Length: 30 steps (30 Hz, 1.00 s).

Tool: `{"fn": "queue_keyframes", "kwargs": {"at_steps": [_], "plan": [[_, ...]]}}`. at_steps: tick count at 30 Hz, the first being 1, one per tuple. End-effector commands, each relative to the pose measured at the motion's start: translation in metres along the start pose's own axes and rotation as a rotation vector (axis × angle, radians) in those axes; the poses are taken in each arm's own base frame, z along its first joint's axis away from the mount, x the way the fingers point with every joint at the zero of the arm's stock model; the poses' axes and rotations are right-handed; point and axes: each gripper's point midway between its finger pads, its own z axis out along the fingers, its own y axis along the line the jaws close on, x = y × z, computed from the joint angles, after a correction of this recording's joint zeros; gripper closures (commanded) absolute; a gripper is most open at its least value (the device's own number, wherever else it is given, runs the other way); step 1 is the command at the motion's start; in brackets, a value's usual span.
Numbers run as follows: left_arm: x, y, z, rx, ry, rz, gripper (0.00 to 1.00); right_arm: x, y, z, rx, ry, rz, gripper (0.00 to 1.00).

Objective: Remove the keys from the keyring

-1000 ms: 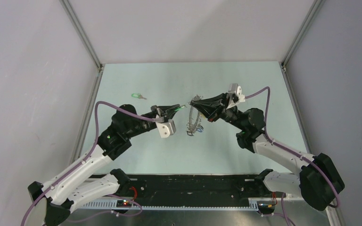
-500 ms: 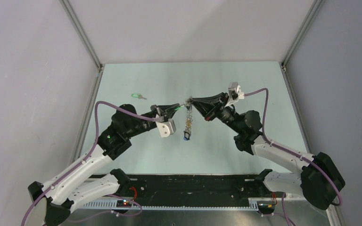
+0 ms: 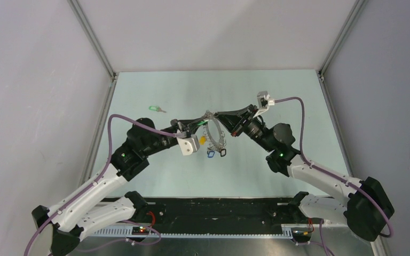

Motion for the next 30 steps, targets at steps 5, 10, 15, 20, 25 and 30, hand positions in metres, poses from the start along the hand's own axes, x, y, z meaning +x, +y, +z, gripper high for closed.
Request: {"fn": "queue_keyframes", "kwargs": {"at_steps": [5, 10, 15, 20, 25, 30], "plan": [[-0.010, 0.007, -0.008, -0.020, -0.025, 0.033, 1.00, -0.035, -0.015, 0.001, 0.105, -0.065, -0.104, 1.00], [-0.010, 0.007, -0.009, -0.024, -0.022, 0.036, 1.00, -0.023, -0.016, -0.002, 0.088, -0.005, -0.140, 1.00], [-0.010, 0.008, -0.010, -0.027, -0.023, 0.039, 1.00, -0.013, -0.015, -0.003, 0.070, 0.038, -0.163, 1.00], [-0.010, 0.008, -0.010, -0.030, -0.021, 0.040, 1.00, 0.002, -0.008, -0.006, -0.011, 0.112, -0.222, 1.00], [-0.009, 0.009, -0.010, -0.031, -0.019, 0.042, 1.00, 0.015, 0.000, -0.011, -0.096, 0.180, -0.266, 1.00], [-0.008, 0.008, -0.009, -0.027, -0.018, 0.040, 1.00, 0.030, -0.003, -0.015, -0.135, 0.297, -0.263, 1.00]]}}
